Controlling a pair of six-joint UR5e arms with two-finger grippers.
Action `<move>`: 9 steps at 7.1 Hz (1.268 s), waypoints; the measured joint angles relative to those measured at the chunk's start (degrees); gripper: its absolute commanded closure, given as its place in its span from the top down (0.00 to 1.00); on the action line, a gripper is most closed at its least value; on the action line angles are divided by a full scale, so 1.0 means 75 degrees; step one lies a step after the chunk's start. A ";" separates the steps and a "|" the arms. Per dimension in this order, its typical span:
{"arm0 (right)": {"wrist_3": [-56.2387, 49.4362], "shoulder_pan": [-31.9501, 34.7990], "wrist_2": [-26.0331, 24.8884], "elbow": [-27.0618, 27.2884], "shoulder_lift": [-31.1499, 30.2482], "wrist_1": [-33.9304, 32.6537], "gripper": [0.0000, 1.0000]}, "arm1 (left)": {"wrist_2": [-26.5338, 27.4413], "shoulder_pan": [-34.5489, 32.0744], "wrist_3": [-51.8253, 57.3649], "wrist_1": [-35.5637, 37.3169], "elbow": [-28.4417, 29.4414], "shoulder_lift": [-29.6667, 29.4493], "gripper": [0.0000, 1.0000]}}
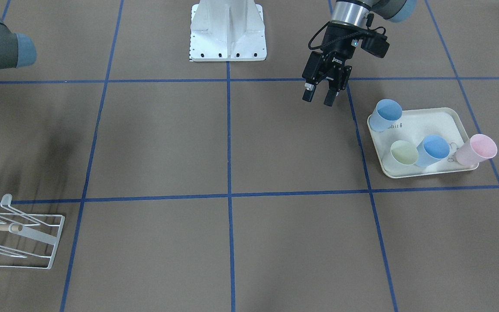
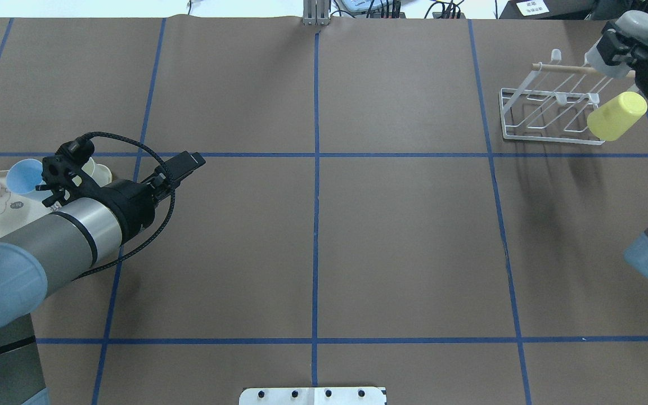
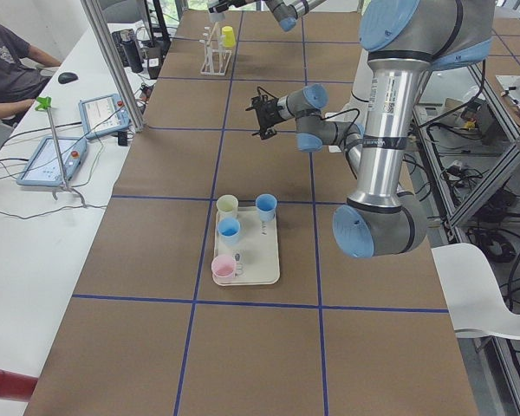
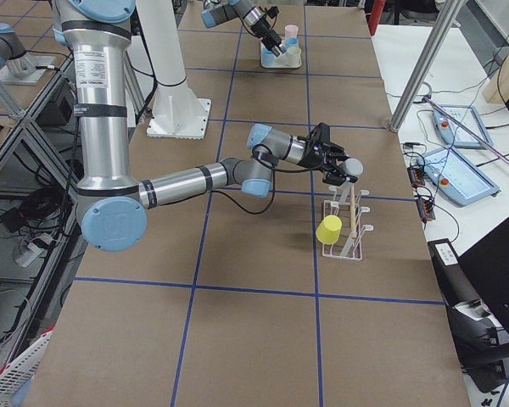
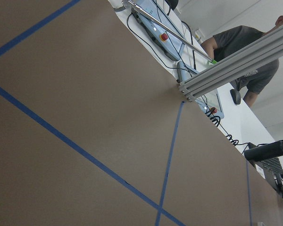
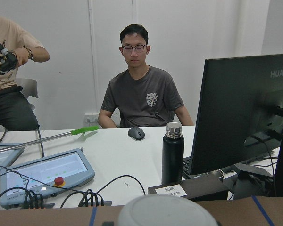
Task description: Transfer IKEA cup to right arm and place on rack
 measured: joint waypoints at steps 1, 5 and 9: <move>-0.0110 -0.0167 -0.0155 -0.0037 -0.0050 -0.0023 0.00 | -0.0083 -0.0004 0.0194 0.0558 -0.0241 0.0001 1.00; -0.0572 -0.0280 -0.0553 -0.0416 -0.0080 -0.0033 0.00 | -0.0170 0.0002 0.0310 0.0937 -0.0391 -0.0009 1.00; -0.0575 -0.0327 -0.0611 -0.0649 0.0004 -0.0024 0.00 | -0.0192 0.0003 0.0311 0.0942 -0.0396 -0.0013 1.00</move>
